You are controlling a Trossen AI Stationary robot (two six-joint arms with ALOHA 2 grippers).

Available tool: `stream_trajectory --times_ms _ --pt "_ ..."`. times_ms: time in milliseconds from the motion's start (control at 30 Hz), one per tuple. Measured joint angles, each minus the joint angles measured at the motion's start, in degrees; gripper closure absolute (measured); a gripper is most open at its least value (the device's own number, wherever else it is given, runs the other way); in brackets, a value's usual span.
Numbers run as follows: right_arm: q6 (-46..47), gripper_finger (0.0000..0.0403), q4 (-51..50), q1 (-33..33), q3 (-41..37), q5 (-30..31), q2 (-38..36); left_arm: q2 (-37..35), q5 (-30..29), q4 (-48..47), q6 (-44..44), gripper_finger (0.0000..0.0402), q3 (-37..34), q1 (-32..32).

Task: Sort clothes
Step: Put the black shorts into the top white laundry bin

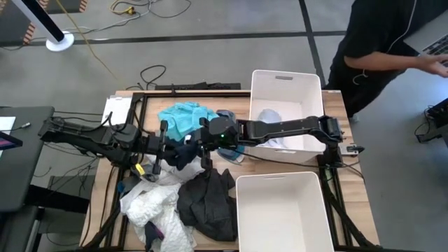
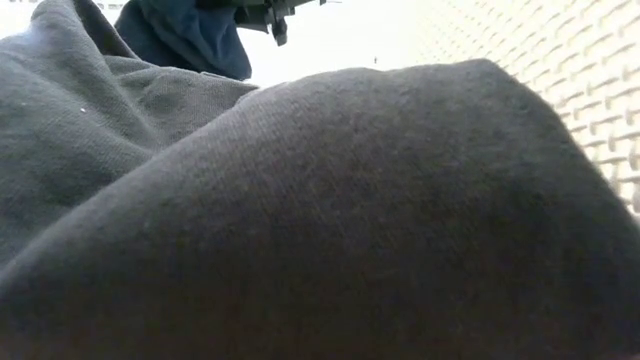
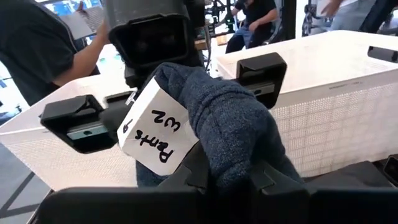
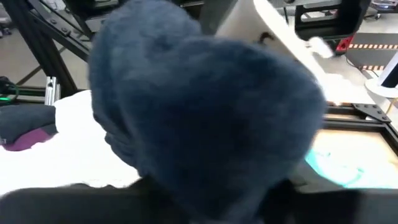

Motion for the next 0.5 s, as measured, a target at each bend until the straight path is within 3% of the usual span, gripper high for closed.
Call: stream_trajectory --times_ms 167,500 --pt "-0.3 0.0378 -1.4 0.7 0.1 0.4 0.0 0.0 0.2 0.2 -2.6 0.0342 0.0 0.0" --pt "-1.4 0.0385 -12.1 1.7 0.1 5.3 -3.9 -5.2 -2.2 -3.8 -3.0 0.0267 0.0 -0.1"
